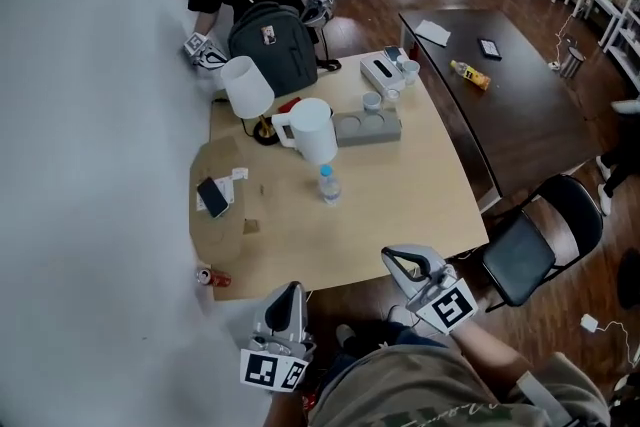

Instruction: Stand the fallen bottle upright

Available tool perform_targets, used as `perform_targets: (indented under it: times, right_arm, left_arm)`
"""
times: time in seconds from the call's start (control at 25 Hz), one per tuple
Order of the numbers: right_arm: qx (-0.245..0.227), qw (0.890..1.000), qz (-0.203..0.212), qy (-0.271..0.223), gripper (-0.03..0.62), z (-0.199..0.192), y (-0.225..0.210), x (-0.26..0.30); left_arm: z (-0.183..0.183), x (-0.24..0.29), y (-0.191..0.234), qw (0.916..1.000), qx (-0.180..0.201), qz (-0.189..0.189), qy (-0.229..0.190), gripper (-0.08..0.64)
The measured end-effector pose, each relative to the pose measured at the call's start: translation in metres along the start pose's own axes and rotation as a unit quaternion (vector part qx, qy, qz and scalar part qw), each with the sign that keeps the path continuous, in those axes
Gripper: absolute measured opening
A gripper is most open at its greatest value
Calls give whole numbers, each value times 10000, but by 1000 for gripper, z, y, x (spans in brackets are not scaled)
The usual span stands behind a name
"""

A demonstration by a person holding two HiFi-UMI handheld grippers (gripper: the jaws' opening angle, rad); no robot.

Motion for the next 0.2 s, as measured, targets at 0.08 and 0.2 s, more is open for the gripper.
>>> perform_targets:
  times: [0.08, 0.2]
  right_arm:
    - [-9, 10000, -35, 4, 3, 3, 0, 0]
    - [-4, 10000, -74, -28, 3, 9, 0, -2]
  left_arm:
    - [3, -2, 1, 10000, 19, 1, -15, 3]
    - [10, -5, 0, 10000, 62, 5, -36, 3]
Point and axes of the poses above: the fingertips, and each gripper's own axes: x forward along the fingers, y to its left, z out of its top, the point moved 3 cm from there along -x, backward along the fingers, and after that the axes turned 9 degrees about -y, right-handed, at the moved point
